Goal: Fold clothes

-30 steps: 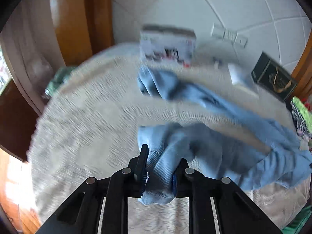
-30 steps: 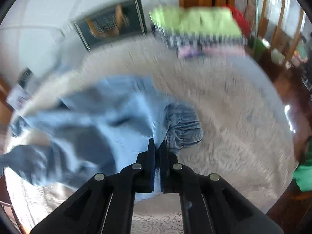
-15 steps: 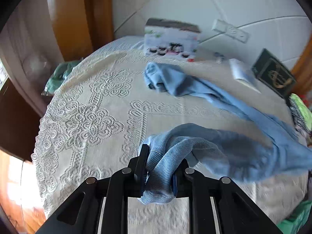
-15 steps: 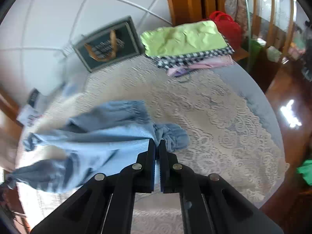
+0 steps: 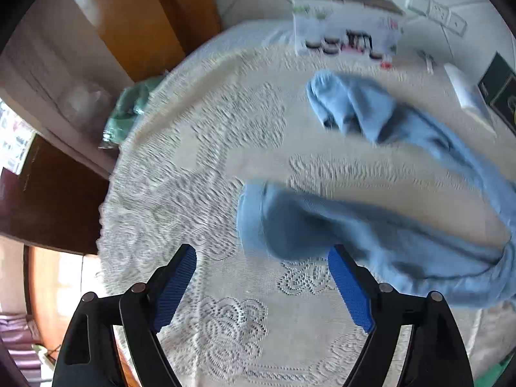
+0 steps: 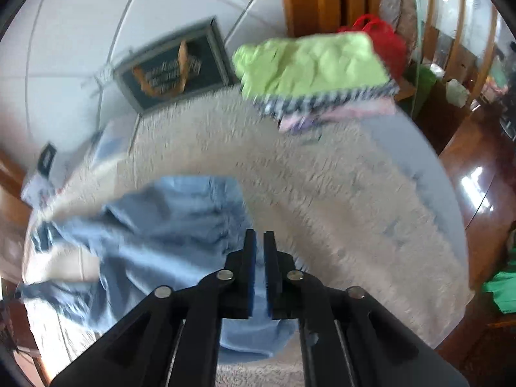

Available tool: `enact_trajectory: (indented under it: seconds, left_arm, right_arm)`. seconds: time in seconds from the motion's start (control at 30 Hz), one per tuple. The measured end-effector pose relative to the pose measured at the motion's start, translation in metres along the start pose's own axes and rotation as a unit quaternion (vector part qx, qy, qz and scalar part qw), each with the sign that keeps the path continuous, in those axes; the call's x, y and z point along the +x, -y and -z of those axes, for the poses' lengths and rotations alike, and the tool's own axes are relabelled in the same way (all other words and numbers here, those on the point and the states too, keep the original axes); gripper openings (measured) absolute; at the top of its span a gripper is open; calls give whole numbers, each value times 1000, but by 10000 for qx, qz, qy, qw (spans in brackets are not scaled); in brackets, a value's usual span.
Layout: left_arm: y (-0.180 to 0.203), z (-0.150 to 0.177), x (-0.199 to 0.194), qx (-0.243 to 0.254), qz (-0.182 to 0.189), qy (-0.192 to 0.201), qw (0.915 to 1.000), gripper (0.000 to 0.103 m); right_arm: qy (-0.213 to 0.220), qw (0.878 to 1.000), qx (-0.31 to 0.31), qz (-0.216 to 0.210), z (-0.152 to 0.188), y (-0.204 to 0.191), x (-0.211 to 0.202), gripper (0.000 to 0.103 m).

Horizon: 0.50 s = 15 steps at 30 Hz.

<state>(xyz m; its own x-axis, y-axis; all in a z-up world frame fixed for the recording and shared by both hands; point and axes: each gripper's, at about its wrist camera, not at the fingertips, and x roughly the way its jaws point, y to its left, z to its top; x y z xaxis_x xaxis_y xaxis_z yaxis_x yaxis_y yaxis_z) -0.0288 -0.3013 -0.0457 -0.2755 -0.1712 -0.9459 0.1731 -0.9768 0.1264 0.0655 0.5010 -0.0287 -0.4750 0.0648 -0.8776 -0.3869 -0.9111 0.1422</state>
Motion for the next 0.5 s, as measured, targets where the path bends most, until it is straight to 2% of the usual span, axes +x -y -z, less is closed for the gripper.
enact_trajectory:
  seconds: [0.03,0.07,0.1,0.2,0.33,0.5]
  left_arm:
    - [3,6,3,58,61,9,10000,85]
    - [7,12,5,155,130,43,9998,85]
    - [13,17,5,270,163,91,9995,85]
    - [30,25,4,564,191,270,9979,85]
    - [39,24,10,560,371,361,9971,85]
    - [36,24,21,446,457,393,9972,85]
  right_arm:
    - [-93,9998,-170,29,9,-9,6,22]
    - [-194,9990,-408,13,20,-22,11,35]
    - [-278,9973,-682,-61,29,-36,15,42]
    - [-409,9885,-1387,-435,49,-88,23,42]
    - [-497,9700,-2177,-961,63,-165,32,42]
    - [-660,9495,-2857,-1116,79,-242,55,42]
